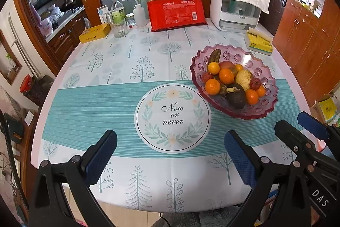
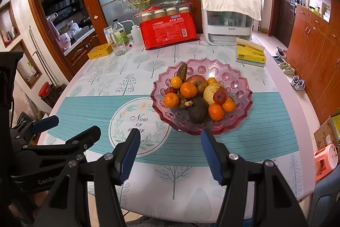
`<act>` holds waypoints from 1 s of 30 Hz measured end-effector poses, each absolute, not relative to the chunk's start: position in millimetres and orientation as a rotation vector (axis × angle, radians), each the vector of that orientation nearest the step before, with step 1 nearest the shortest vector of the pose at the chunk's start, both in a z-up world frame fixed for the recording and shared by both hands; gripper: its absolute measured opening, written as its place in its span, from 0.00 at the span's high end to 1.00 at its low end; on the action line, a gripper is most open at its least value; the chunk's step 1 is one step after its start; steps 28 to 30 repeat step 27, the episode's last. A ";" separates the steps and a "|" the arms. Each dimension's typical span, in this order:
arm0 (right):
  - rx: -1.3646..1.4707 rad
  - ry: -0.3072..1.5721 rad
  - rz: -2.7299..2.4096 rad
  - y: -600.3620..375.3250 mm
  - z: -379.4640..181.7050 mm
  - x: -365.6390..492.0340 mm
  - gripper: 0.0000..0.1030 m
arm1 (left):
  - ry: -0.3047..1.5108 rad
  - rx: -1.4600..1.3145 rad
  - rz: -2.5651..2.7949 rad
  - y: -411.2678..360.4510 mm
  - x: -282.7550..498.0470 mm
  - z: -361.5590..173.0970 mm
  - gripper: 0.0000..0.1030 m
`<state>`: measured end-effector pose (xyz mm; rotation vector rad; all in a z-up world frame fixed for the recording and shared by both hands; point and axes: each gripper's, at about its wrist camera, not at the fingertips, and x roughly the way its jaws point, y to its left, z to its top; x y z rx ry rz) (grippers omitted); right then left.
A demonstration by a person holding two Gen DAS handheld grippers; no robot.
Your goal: Organize fruits
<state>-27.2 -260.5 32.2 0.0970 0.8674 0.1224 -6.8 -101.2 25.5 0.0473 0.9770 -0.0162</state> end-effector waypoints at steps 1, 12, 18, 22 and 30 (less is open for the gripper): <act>0.097 0.869 0.123 -259.7 31.5 -25.9 0.42 | 0.980 0.047 -0.015 -100.6 -6.0 24.5 0.02; 0.096 0.875 0.124 -255.6 29.1 -21.9 0.42 | 0.992 0.040 -0.011 -97.6 4.6 20.9 0.02; 0.097 0.877 0.125 -255.0 29.1 -21.0 0.42 | 0.996 0.039 -0.011 -95.4 8.6 19.4 0.02; 0.096 0.882 0.125 -253.4 26.3 -17.6 0.42 | 1.002 0.036 -0.008 -94.1 13.6 15.8 0.02; 0.095 0.888 0.129 -249.4 21.2 -11.1 0.42 | 1.009 0.033 -0.004 -92.0 18.6 13.2 0.03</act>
